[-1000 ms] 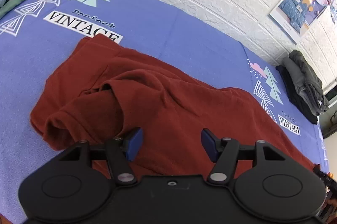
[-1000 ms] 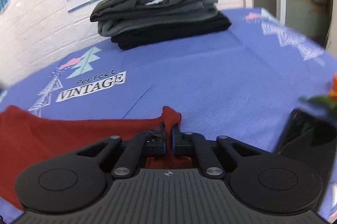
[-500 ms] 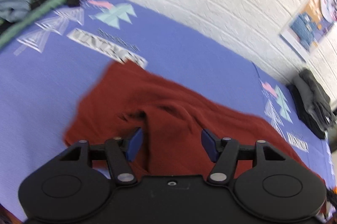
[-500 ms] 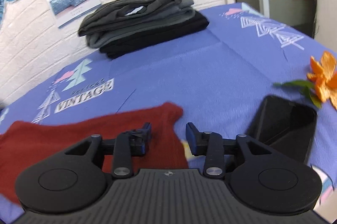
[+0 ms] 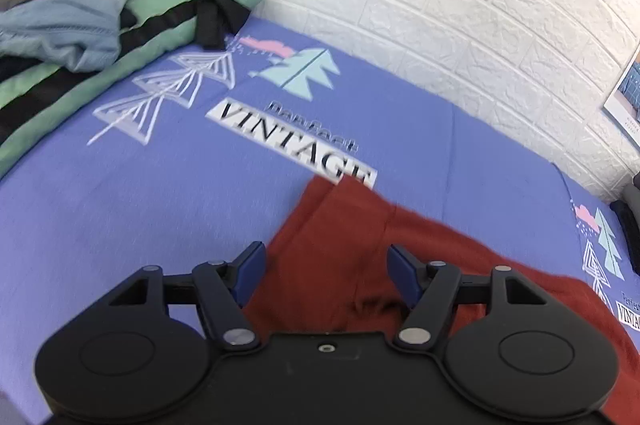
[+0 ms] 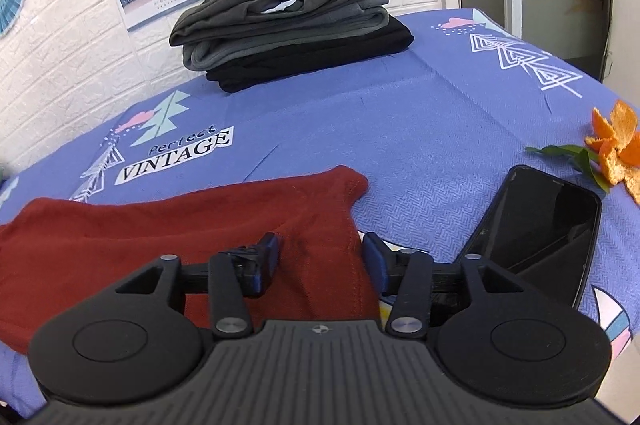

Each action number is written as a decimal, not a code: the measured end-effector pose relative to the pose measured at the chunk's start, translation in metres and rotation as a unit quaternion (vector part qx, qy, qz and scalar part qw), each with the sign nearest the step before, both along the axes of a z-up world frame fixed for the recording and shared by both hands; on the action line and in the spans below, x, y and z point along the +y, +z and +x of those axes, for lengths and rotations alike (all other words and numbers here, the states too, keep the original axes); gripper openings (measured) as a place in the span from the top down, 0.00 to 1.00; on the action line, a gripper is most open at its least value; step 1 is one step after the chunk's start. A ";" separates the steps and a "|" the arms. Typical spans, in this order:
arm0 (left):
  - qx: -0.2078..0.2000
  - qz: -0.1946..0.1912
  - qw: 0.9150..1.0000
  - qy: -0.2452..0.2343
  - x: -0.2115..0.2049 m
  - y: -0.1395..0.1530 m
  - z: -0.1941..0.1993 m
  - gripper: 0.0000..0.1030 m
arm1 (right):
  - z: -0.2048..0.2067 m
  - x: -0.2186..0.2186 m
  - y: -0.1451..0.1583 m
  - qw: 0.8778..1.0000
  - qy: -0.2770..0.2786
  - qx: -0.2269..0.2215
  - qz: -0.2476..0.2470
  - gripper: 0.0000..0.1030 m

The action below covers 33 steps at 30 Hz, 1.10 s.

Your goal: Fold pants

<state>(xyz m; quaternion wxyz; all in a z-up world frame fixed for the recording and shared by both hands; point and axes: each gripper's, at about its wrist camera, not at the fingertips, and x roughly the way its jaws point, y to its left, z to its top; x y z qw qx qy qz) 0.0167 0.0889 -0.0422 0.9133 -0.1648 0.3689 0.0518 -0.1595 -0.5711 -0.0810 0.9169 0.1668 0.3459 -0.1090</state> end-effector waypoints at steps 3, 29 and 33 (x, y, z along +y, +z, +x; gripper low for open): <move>-0.001 0.009 1.000 -0.023 0.001 -0.003 0.022 0.00 | 0.006 0.007 0.001 1.000 0.002 0.010 -0.013 0.08; -0.003 0.018 0.999 -0.043 0.027 -0.011 0.060 0.80 | 0.024 0.035 0.008 0.997 -0.002 0.049 -0.053 0.04; -0.016 -0.013 0.999 -0.026 0.037 0.007 0.035 0.67 | 0.016 0.029 0.010 0.998 -0.007 0.043 -0.054 0.02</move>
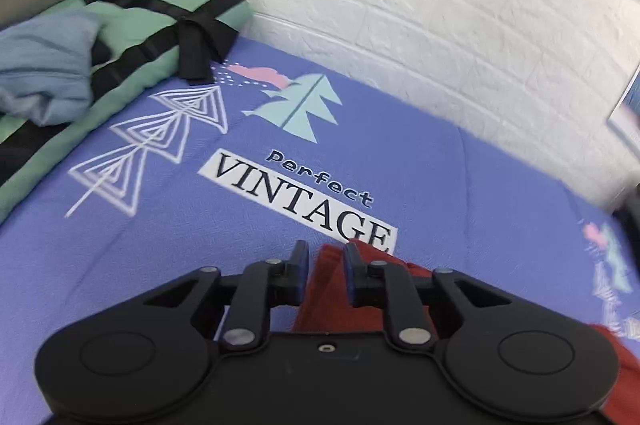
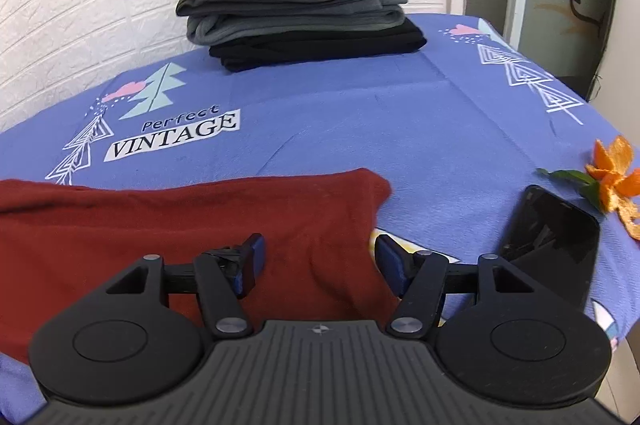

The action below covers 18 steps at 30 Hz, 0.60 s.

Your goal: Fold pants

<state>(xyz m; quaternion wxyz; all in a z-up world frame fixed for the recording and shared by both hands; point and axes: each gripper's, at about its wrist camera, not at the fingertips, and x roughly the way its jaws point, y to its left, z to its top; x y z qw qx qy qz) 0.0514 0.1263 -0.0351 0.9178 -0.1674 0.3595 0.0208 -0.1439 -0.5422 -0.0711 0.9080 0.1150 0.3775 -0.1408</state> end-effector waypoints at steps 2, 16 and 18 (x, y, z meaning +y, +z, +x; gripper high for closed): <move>0.003 -0.027 0.999 -0.016 0.003 0.004 -0.015 0.16 | -0.003 -0.003 -0.001 1.000 -0.002 0.002 0.004 0.02; 0.031 0.046 0.998 -0.002 -0.028 -0.012 -0.027 0.67 | -0.014 -0.006 -0.003 0.995 0.043 -0.024 0.087 0.56; 0.009 0.046 0.999 0.001 -0.031 0.002 -0.035 0.67 | -0.014 -0.004 -0.008 0.997 0.026 -0.022 0.070 0.56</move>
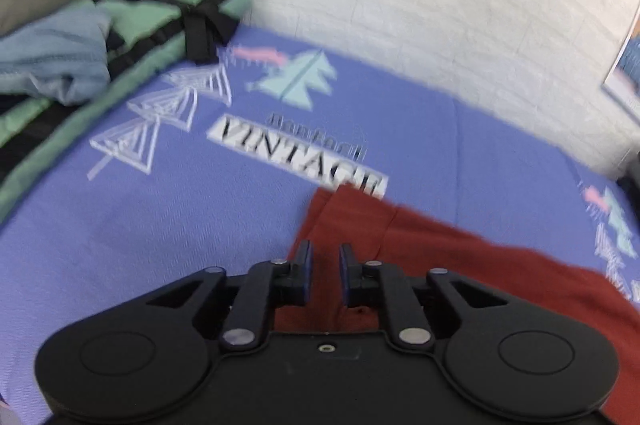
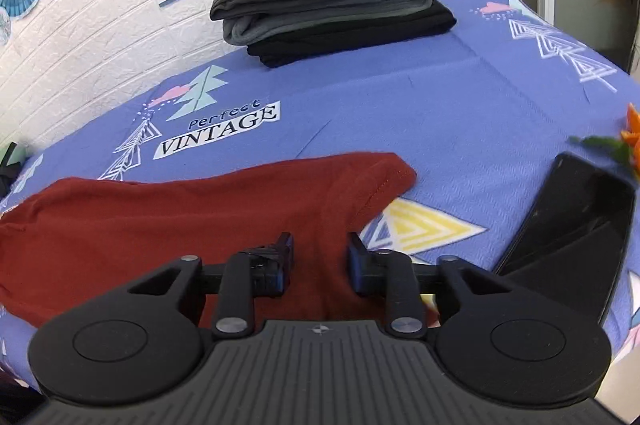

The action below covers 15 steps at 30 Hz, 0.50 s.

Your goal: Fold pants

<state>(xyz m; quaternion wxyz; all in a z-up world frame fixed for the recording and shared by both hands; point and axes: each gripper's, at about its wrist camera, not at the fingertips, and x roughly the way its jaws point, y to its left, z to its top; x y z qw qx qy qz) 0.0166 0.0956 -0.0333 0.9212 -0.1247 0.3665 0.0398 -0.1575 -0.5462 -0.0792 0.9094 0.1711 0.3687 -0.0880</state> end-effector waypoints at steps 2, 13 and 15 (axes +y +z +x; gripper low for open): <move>-0.017 0.000 1.000 -0.009 -0.008 0.014 -0.008 0.67 | 0.000 -0.001 -0.003 1.000 -0.020 -0.011 0.009 0.58; -0.040 -0.047 0.988 -0.142 -0.087 0.026 -0.018 0.42 | 0.023 0.047 0.055 0.994 0.009 -0.095 0.046 0.85; -0.037 -0.069 0.985 -0.156 -0.097 0.019 -0.018 0.41 | 0.036 0.073 0.069 0.992 0.049 -0.110 0.039 0.85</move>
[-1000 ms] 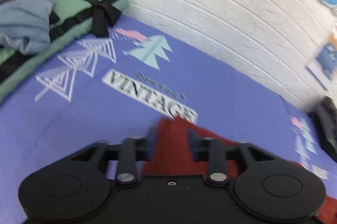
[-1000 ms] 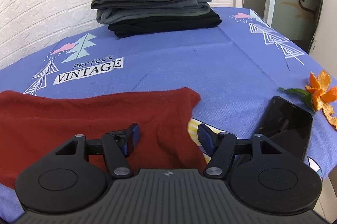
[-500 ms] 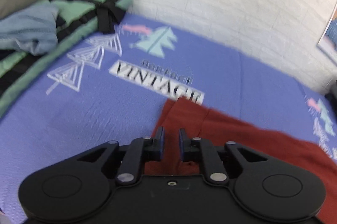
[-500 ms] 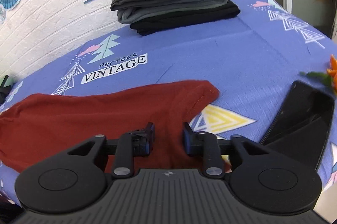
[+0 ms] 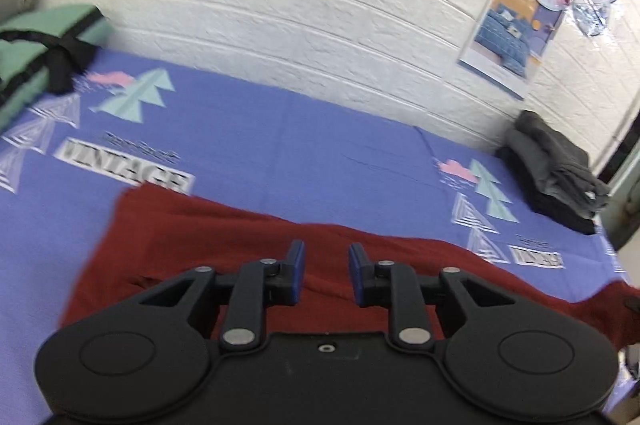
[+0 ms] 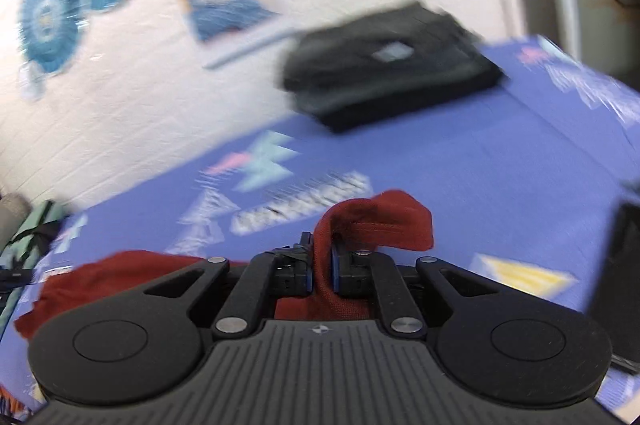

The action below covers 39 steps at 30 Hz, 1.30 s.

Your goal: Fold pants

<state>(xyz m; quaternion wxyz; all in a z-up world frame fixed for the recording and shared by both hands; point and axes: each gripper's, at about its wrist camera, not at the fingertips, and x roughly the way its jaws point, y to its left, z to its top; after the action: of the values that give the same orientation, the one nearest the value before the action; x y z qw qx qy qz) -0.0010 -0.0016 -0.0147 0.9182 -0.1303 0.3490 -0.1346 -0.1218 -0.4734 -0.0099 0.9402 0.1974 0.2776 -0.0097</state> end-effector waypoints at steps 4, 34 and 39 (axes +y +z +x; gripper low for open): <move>0.018 -0.044 0.998 -0.034 -0.016 -0.014 -0.002 0.40 | 0.031 0.064 0.009 0.996 0.088 -0.007 -0.012 0.85; 0.092 -0.060 0.977 -0.184 -0.111 -0.067 -0.002 0.00 | 0.023 0.175 -0.049 0.977 0.202 0.058 0.027 0.10; 0.077 -0.014 0.981 -0.180 -0.122 -0.071 -0.005 0.84 | 0.028 0.178 -0.061 0.973 0.214 0.078 0.028 0.29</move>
<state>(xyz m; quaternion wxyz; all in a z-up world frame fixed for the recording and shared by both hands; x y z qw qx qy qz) -0.0057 -0.1235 -0.0856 0.8473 -0.0877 0.4349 -0.2920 -0.0935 -0.2952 -0.0705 0.8902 0.1581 0.3856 0.1840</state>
